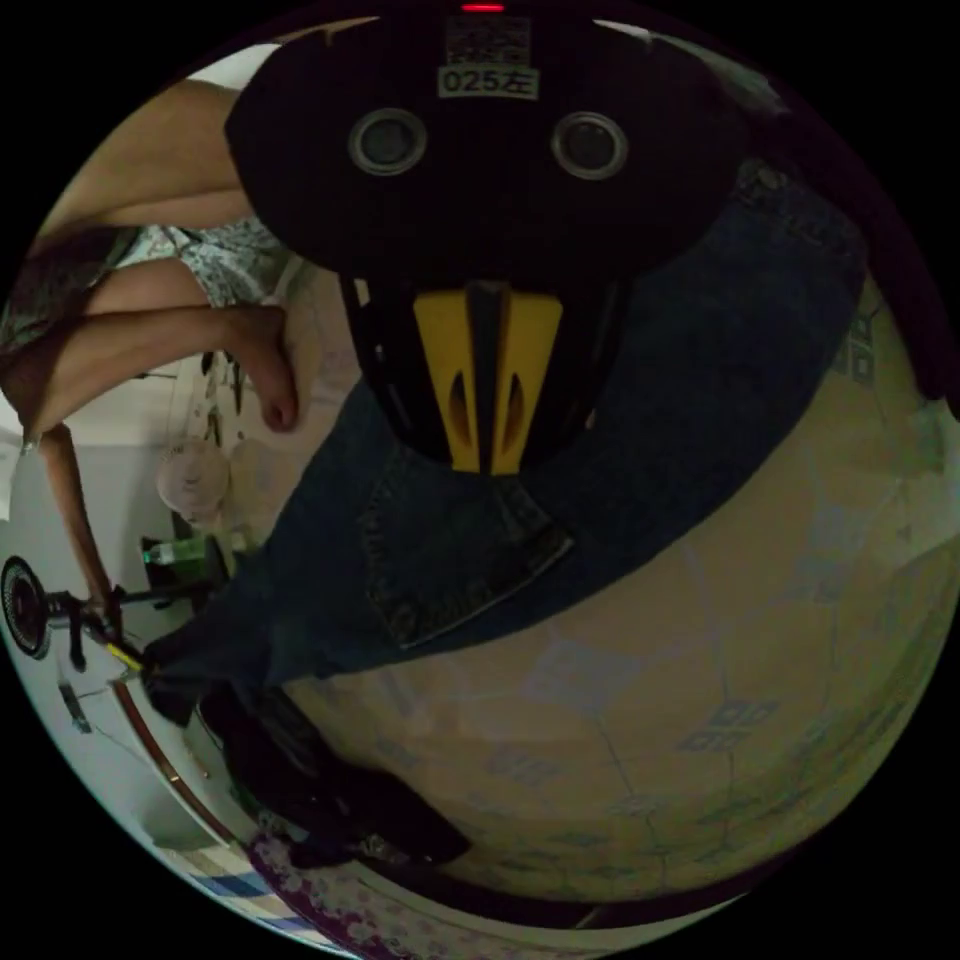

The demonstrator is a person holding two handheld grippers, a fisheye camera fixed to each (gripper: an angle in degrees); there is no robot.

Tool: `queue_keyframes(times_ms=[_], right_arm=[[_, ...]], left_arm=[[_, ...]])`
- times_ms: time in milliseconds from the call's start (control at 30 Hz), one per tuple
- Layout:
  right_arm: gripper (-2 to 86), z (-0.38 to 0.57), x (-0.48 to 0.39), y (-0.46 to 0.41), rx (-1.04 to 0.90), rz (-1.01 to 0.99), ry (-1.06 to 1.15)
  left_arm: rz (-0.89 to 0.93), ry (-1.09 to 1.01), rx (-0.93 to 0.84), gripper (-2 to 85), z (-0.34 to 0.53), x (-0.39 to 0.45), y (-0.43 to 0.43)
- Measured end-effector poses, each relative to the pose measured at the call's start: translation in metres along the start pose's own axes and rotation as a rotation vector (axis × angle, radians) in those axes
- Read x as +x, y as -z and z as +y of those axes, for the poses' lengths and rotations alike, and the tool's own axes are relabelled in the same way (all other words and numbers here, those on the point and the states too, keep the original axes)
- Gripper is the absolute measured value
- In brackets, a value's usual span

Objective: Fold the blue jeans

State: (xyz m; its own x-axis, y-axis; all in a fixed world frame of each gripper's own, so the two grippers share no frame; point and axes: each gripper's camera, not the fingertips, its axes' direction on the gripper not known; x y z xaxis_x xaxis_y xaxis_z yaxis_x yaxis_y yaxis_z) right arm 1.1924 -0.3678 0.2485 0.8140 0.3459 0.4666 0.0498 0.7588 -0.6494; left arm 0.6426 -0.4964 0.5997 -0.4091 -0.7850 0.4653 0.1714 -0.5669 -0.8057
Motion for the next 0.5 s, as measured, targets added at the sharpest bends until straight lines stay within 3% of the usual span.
queue_keyframes(times_ms=[100,167,300,333,500], right_arm=[[2.8,-0.027,0.079,0.021,-0.011,-0.296,-0.145],[2.6,-0.036,0.108,0.002,-0.061,-0.331,-0.156],[2.4,-0.041,0.15,-0.09,-0.255,-0.274,-0.136],[2.4,-0.038,0.16,-0.116,-0.295,-0.267,-0.142],[2.5,-0.033,0.207,-0.17,-0.342,-0.249,-0.128]], left_arm=[[0.098,-0.177,0.023,4.0,0.02,0.045,-0.009],[0.099,-0.275,-0.001,8.1,0.028,0.086,-0.032],[-0.422,-0.557,-0.222,7.9,0.059,0.157,-0.164],[-0.493,-0.651,-0.165,6.0,0.073,0.166,-0.175],[-0.519,-0.659,-0.281,3.0,0.086,0.15,-0.206]])
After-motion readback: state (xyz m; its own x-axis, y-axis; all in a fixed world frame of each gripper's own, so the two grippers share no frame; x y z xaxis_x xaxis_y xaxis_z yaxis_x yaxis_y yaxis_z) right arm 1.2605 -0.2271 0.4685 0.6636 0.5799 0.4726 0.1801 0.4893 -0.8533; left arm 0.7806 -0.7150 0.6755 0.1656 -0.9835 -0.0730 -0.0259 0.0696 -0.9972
